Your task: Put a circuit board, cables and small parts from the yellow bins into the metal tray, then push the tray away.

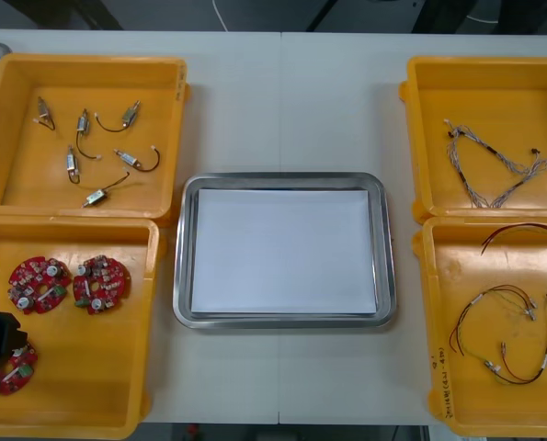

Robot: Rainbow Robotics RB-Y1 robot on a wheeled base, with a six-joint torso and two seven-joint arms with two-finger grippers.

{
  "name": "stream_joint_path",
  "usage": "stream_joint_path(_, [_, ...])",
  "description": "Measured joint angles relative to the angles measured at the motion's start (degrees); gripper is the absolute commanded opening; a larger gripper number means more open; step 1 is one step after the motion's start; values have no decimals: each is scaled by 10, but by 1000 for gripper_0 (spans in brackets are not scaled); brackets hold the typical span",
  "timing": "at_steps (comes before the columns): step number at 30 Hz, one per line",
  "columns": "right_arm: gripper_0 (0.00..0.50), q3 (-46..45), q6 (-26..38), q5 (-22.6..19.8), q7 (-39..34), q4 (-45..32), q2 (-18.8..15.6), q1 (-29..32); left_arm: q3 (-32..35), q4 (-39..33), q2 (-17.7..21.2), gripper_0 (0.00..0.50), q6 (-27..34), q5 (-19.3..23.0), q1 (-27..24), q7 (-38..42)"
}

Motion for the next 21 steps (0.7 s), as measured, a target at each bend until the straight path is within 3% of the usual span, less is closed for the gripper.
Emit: stream_joint_path(21, [0, 38, 0, -11, 32, -1, -6, -32, -45, 43, 0, 500, -55, -24, -5, 0])
